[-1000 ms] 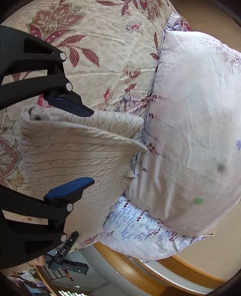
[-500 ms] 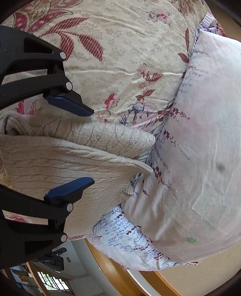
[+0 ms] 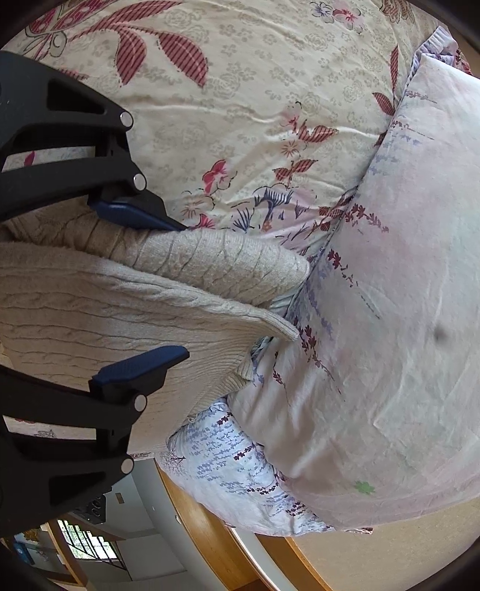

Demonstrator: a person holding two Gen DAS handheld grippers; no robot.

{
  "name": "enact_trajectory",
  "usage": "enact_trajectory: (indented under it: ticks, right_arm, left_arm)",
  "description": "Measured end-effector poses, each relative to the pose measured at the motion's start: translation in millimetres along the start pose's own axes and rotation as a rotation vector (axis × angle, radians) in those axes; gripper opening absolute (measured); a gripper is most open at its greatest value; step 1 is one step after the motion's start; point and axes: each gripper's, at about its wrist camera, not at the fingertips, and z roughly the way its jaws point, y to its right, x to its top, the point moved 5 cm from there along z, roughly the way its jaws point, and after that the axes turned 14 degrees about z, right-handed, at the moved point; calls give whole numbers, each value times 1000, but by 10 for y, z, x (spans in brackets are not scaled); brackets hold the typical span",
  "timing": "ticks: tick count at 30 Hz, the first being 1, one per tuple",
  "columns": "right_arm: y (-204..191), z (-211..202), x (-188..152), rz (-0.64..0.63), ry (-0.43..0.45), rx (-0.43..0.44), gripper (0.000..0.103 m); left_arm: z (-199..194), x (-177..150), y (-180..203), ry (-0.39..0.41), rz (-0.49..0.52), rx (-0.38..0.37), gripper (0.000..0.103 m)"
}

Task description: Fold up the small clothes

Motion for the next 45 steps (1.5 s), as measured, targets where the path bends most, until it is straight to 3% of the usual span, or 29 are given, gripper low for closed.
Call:
enact_trajectory:
  ticks: [11, 15, 20, 27, 34, 41, 45]
  right_arm:
    - [29, -67, 62, 45, 21, 51, 99]
    - [123, -119, 135, 106, 46, 61, 102]
    - [202, -230, 228, 156, 97, 74, 102]
    - [170, -382, 297, 138, 172, 77, 102]
    - [177, -562, 365, 144, 250, 89, 102]
    - [275, -744, 431, 186, 327, 85, 102]
    - [384, -805, 470, 223, 358, 65, 102]
  left_arm:
    - [115, -42, 117, -35, -27, 7, 36]
    - [109, -27, 181, -34, -60, -13, 26]
    - [-10, 64, 419, 12, -84, -81, 22]
    - [-66, 139, 1115, 69, -85, -174, 18]
    - [297, 168, 2111, 62, -59, -233, 16]
    - [969, -85, 3129, -26, 30, -337, 16]
    - [1527, -424, 3418, -155, 77, -322, 16]
